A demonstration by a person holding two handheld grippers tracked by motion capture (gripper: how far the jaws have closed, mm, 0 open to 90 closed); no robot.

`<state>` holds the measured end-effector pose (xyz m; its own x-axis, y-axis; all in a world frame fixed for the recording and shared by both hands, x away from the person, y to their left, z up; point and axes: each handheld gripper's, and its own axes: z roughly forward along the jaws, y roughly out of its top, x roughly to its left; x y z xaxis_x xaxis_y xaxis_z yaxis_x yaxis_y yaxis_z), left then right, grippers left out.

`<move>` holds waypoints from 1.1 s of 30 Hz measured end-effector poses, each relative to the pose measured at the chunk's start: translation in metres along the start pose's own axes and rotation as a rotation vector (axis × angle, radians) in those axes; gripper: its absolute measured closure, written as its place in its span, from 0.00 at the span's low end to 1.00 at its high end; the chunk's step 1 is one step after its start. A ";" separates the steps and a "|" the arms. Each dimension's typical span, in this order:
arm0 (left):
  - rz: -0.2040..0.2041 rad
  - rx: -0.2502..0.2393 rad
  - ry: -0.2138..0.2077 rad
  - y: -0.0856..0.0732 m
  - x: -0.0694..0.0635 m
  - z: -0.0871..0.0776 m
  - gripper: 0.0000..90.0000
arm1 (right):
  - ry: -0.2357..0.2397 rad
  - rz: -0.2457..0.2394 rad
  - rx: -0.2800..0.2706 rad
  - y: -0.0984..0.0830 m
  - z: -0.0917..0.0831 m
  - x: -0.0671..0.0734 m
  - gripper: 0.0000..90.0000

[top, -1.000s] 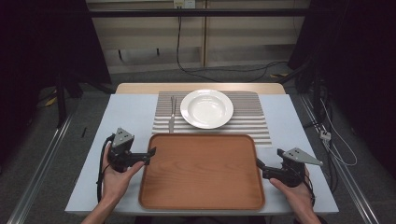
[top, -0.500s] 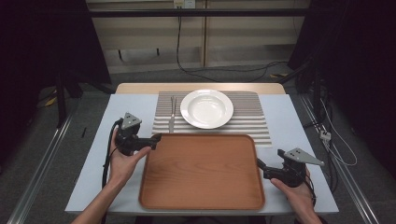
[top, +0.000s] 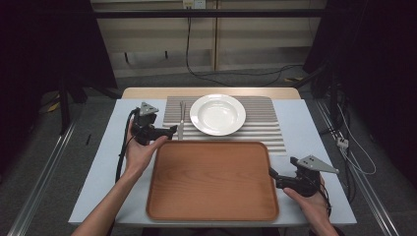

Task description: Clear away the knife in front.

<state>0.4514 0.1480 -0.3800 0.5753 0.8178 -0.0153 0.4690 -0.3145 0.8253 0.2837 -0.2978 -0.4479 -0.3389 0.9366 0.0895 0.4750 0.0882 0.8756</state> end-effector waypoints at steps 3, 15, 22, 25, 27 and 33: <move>-0.012 0.002 0.002 0.004 0.003 0.009 0.11 | 0.001 0.003 -0.001 0.000 0.000 -0.001 0.10; -0.037 0.012 0.046 0.018 0.015 0.042 0.12 | 0.001 -0.002 0.004 0.000 0.001 -0.001 0.10; -0.040 0.055 0.062 0.025 0.023 0.062 0.15 | -0.002 -0.001 0.004 -0.001 0.000 0.000 0.10; -0.049 0.068 0.063 0.027 0.027 0.071 0.17 | 0.002 -0.008 0.006 -0.001 0.000 0.001 0.10; -0.060 0.086 0.059 0.028 0.029 0.078 0.18 | 0.002 -0.016 0.009 -0.001 0.000 0.001 0.10; -0.075 0.112 0.067 0.034 0.037 0.096 0.24 | 0.006 -0.015 0.011 -0.001 0.001 0.001 0.10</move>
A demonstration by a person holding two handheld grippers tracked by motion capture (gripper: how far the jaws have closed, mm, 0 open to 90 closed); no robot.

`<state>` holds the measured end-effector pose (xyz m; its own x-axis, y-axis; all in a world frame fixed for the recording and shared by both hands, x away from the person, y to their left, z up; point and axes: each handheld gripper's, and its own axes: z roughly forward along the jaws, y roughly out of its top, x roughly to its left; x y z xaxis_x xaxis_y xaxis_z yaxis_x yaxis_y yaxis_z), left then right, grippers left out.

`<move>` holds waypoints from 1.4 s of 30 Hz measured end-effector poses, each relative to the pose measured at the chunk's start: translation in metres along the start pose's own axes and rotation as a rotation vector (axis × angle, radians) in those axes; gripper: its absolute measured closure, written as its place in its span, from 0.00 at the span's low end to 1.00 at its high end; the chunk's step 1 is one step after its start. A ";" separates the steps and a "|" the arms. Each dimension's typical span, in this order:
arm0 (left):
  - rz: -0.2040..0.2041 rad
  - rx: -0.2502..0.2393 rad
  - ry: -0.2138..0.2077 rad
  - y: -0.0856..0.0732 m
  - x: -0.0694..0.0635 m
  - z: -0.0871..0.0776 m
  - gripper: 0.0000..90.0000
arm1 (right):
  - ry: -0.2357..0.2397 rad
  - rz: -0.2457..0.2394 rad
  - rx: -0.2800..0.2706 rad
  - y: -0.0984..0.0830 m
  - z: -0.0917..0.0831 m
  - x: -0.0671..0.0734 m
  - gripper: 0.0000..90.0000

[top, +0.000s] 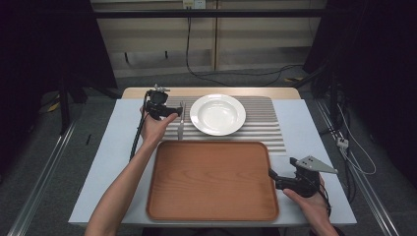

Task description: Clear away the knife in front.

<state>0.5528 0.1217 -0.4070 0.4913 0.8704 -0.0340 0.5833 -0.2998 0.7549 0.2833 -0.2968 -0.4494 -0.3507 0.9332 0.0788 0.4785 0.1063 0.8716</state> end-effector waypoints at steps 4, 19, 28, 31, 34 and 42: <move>-0.035 0.025 -0.009 -0.003 0.003 0.015 0.27 | -0.001 0.000 0.004 0.000 0.000 0.000 0.10; -0.031 0.134 -0.016 -0.009 -0.006 0.057 0.61 | 0.005 0.006 0.007 -0.001 0.000 -0.001 0.10; -0.044 0.175 -0.008 -0.007 -0.010 0.065 0.74 | 0.007 0.007 0.007 -0.001 0.000 -0.001 0.10; -0.034 0.184 0.005 -0.008 -0.013 0.067 0.76 | 0.007 0.006 0.007 -0.001 0.000 -0.001 0.10; -0.031 0.190 -0.002 -0.007 -0.013 0.067 0.81 | 0.008 0.007 0.007 -0.001 0.000 -0.001 0.10; -0.042 0.233 0.003 -0.002 -0.015 0.068 0.84 | 0.014 0.005 0.010 -0.001 0.002 0.000 0.10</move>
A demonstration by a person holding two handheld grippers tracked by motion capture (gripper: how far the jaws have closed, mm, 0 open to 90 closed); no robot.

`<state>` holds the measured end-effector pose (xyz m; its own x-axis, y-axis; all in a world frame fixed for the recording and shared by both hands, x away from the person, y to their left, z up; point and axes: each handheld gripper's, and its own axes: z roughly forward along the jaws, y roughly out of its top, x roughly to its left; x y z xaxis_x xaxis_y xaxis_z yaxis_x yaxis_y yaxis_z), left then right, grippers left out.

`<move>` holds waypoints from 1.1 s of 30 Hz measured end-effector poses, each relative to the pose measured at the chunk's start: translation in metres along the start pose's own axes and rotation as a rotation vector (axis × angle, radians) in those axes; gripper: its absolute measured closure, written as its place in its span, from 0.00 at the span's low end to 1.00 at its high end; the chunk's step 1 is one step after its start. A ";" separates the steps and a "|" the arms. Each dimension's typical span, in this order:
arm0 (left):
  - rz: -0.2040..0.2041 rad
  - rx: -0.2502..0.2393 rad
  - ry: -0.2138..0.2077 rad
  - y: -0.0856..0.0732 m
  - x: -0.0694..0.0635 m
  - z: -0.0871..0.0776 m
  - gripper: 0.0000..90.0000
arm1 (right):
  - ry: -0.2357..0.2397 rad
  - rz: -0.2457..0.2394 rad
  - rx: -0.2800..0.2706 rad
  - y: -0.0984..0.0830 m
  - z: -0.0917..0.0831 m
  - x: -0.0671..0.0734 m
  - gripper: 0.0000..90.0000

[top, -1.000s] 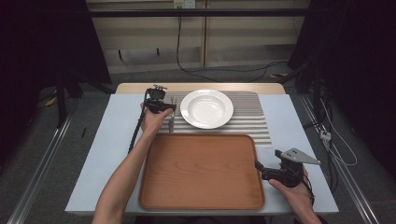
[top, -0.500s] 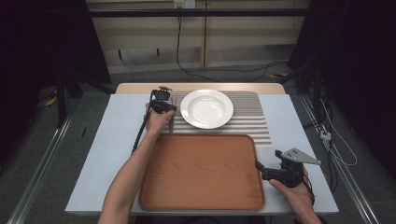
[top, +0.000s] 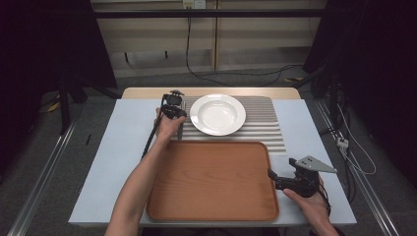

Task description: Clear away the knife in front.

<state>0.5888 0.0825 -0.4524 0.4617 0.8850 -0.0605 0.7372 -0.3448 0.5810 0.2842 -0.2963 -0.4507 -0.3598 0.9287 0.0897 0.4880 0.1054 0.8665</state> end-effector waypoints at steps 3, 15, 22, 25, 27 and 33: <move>0.015 0.019 -0.017 0.003 -0.004 0.001 0.89 | 0.000 0.002 0.002 0.000 0.000 0.000 0.10; 0.023 0.042 -0.030 0.008 0.001 0.002 0.89 | 0.000 0.005 0.001 0.000 -0.001 -0.001 0.10; 0.036 0.050 -0.035 0.012 0.006 0.003 0.89 | -0.003 0.010 0.002 -0.001 0.000 -0.001 0.10; 0.037 0.040 -0.020 0.012 0.007 0.002 0.89 | -0.005 0.010 0.003 -0.001 0.000 -0.001 0.10; 0.034 0.033 -0.013 0.014 0.009 0.001 0.89 | -0.005 0.010 0.003 -0.001 0.000 -0.001 0.10; 0.030 0.018 -0.016 0.016 0.015 -0.006 0.89 | -0.007 0.010 0.004 -0.001 0.000 -0.001 0.10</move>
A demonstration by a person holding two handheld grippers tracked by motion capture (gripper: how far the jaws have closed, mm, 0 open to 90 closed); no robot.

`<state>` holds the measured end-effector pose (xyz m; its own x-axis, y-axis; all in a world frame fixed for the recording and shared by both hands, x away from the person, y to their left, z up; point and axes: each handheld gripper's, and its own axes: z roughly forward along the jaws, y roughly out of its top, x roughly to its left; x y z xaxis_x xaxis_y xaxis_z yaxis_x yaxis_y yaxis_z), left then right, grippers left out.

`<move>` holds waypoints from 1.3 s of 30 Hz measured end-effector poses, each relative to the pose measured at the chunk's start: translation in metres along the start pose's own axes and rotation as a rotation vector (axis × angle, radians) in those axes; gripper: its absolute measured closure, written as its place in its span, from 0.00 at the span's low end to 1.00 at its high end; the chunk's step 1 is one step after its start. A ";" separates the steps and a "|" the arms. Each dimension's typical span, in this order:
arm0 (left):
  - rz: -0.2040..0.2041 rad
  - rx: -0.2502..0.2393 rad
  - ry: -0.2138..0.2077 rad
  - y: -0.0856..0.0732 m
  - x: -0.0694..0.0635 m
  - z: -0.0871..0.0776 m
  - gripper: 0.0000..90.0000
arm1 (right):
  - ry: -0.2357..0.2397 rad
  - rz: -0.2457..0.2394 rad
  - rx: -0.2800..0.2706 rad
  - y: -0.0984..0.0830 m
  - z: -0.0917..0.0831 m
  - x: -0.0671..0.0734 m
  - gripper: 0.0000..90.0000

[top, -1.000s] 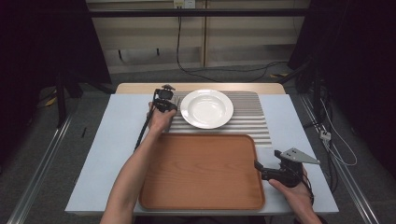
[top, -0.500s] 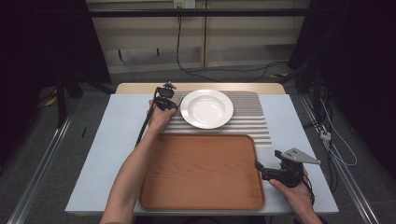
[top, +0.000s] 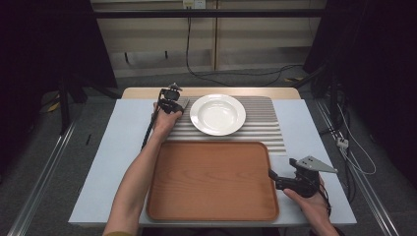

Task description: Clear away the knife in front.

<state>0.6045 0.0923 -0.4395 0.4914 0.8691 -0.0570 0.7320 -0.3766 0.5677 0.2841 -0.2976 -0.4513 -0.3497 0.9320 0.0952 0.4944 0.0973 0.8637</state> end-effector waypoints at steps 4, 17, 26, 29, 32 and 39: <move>-0.009 -0.008 -0.008 0.002 0.003 -0.004 0.89 | 0.001 -0.001 0.001 0.000 0.000 0.001 0.10; 0.022 -0.033 -0.013 0.004 0.004 -0.022 0.89 | -0.002 0.000 0.001 0.000 0.000 0.001 0.10; 0.048 -0.045 -0.028 0.004 0.000 -0.034 0.89 | -0.003 -0.002 0.001 0.000 -0.001 0.000 0.10; 0.059 -0.049 -0.045 0.004 -0.002 -0.038 0.89 | -0.003 -0.002 0.001 0.000 -0.001 0.000 0.10; 0.059 -0.068 -0.040 0.002 -0.006 -0.043 0.89 | -0.004 -0.003 -0.001 0.000 -0.001 0.001 0.10; 0.079 -0.095 -0.052 -0.004 -0.011 -0.054 0.89 | -0.006 -0.001 -0.005 0.000 -0.004 0.001 0.10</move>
<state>0.5702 0.1014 -0.3966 0.5709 0.8195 -0.0500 0.6435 -0.4087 0.6472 0.2808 -0.2983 -0.4499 -0.3453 0.9341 0.0909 0.4901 0.0968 0.8663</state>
